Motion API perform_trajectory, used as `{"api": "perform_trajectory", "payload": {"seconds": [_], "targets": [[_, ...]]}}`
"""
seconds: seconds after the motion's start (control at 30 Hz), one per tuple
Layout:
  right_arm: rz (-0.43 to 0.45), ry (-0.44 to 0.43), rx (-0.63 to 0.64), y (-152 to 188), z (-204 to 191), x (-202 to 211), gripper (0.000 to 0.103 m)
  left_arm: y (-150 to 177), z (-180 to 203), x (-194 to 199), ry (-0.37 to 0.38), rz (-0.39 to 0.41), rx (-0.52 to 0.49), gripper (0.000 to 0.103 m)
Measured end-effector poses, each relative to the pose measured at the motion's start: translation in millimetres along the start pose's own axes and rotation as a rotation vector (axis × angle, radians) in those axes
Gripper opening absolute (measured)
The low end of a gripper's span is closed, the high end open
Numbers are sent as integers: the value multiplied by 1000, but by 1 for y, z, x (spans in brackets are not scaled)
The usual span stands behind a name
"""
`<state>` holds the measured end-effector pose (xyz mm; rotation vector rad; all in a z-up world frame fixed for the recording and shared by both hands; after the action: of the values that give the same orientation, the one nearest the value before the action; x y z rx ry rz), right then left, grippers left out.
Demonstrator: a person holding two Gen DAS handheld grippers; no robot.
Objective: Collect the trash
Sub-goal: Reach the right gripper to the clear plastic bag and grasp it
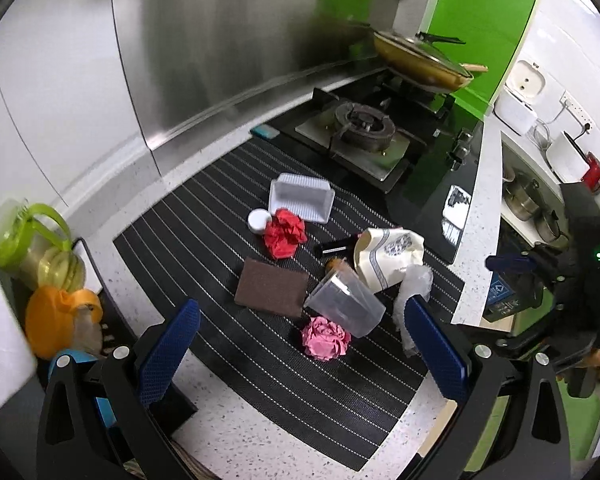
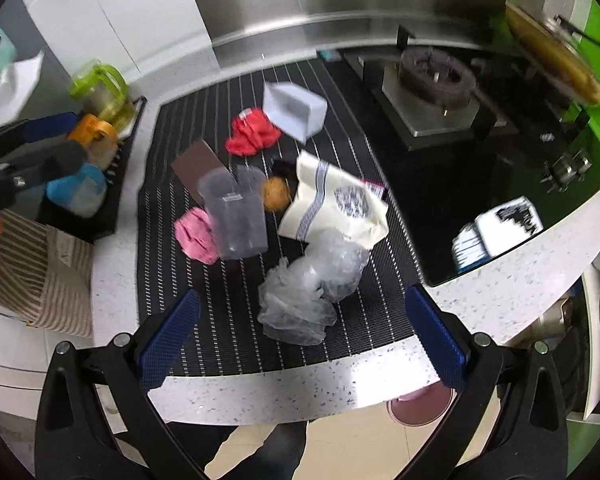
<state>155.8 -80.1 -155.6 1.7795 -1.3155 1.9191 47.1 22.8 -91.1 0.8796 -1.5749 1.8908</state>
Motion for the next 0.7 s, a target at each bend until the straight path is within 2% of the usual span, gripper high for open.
{"api": "perform_trajectory", "payload": {"seconds": [0.33, 0.4, 0.47, 0.53, 0.6, 0.63, 0.7], "targets": [[-71, -22, -7, 20, 3, -45, 98, 17, -2, -23, 9, -40, 23, 98], [-85, -26, -12, 23, 3, -51, 79, 20, -1, -25, 15, -45, 27, 98], [-108, -32, -17, 25, 4, -59, 71, 23, 0, -27, 21, -53, 31, 98], [-117, -44, -17, 27, 3, -63, 58, 25, 0, -28, 23, -56, 34, 98], [-120, -49, -9, 28, 1, -66, 35, 27, 0, -29, 26, -60, 40, 98], [-122, -50, -8, 29, 1, -66, 32, 27, 0, -28, 27, -62, 42, 98], [-118, -57, -7, 28, 0, -66, 16, 28, 1, -29, 30, -63, 40, 98]]}}
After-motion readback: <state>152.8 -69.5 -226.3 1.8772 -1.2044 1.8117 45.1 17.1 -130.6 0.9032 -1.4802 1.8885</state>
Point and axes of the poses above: each gripper's, at about its wrist camera, not at the fingertips, and x roughly against the way its jaws point, z to its right, y to its underside, the point moved 4 cm from there along -x, roughly the way its jaws point, and after that the axes turned 9 degrees about z, right-handed, at the moved point
